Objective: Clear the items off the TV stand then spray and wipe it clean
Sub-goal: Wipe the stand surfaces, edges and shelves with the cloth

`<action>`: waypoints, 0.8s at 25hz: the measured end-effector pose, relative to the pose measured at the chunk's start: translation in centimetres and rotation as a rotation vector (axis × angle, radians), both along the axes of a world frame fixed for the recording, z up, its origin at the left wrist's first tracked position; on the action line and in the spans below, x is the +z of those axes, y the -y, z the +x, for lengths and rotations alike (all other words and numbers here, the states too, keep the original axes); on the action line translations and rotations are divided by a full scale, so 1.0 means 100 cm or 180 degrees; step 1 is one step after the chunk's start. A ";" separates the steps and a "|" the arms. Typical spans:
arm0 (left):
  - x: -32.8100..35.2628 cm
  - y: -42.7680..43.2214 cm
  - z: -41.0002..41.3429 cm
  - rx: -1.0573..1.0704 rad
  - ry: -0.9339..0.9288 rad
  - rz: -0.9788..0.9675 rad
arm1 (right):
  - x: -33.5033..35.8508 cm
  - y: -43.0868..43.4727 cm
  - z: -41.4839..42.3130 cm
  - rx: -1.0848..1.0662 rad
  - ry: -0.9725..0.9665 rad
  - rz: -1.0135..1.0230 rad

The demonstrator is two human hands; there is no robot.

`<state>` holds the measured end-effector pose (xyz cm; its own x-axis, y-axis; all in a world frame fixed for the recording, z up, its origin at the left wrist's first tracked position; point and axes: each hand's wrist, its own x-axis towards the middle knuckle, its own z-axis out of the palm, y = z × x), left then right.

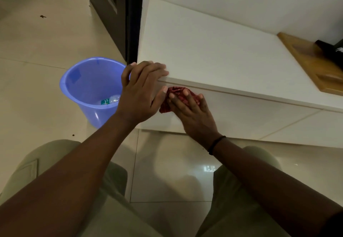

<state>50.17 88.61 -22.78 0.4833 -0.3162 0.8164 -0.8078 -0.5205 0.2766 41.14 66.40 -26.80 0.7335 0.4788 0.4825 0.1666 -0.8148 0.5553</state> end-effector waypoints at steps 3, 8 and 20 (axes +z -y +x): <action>0.000 0.008 -0.002 0.0044 0.0239 0.0111 | -0.031 -0.018 0.007 0.0271 -0.0392 -0.0374; 0.001 0.023 -0.007 -0.0092 0.0418 0.0365 | -0.055 -0.035 0.001 0.0181 -0.0988 -0.1262; 0.005 0.014 -0.003 -0.0405 0.0327 0.0236 | 0.026 0.000 -0.013 -0.0728 0.0589 0.1272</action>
<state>49.85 87.16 -22.29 0.3508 -0.4306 0.8316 -0.8905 -0.4282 0.1539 39.89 66.40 -24.22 0.6829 0.0665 0.7275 -0.1131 -0.9742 0.1953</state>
